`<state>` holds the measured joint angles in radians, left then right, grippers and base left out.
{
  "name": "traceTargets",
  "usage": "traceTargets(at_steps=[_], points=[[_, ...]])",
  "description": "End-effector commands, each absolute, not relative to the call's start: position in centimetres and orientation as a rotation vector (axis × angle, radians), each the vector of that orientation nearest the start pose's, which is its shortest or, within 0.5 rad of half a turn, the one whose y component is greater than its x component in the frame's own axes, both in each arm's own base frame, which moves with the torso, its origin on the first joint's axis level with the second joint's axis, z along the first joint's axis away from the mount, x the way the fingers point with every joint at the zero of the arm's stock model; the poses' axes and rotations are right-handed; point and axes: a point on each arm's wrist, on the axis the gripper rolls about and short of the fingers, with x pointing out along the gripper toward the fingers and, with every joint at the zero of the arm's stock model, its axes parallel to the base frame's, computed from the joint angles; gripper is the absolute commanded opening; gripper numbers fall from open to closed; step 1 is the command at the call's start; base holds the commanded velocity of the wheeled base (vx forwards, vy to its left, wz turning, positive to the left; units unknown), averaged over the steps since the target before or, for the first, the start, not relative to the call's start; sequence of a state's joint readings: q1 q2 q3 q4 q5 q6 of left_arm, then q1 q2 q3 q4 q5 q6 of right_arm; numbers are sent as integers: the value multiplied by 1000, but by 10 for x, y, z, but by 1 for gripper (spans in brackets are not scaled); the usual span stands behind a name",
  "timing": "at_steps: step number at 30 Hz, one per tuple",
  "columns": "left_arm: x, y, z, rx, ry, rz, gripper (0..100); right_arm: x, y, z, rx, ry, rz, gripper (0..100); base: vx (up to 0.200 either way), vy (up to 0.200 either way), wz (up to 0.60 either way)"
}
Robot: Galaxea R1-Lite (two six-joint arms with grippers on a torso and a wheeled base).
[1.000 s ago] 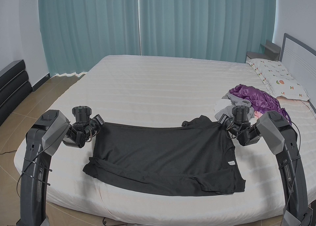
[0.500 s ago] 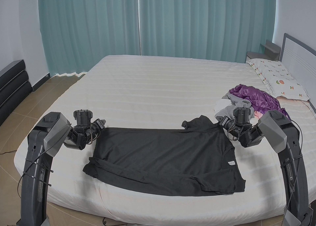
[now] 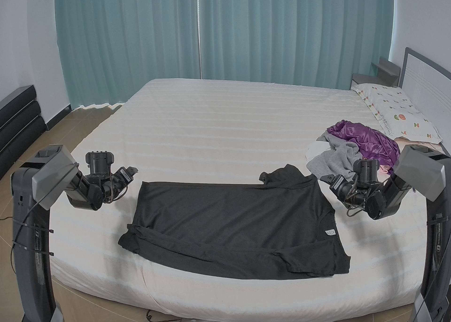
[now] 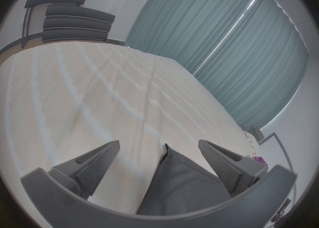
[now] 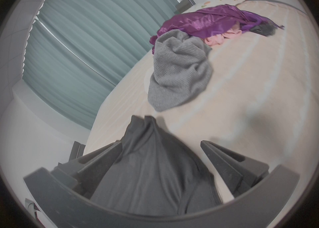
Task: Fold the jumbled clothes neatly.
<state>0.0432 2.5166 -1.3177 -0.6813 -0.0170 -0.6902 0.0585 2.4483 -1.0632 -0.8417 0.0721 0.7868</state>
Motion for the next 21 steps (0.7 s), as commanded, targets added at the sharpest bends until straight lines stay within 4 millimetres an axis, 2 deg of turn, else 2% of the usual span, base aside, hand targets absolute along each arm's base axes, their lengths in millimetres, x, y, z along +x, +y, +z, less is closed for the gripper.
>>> traceTargets(at_steps=[1, 6, 11, 19, 21], points=[[388, 21, 40, -765, 565, 191, 100, 329, 28, 27, 873, 629, -10, 100, 0, 0, 0], [364, 5, 21, -742, 681, 193, 100, 306, 26, 16, 872, 703, -50, 100, 0, 0, 0], [348, -7, 9, -726, 753, 195, 100, 293, 23, 7, 875, 757, -80, 100, 0, 0, 0], [351, -18, 7, -714, 762, 173, 100, 287, 24, 2, 873, 782, -86, 100, 0, 0, 0], [353, -20, 1, -706, 774, 179, 100, 284, 25, 0, 872, 789, -87, 100, 0, 0, 0]])
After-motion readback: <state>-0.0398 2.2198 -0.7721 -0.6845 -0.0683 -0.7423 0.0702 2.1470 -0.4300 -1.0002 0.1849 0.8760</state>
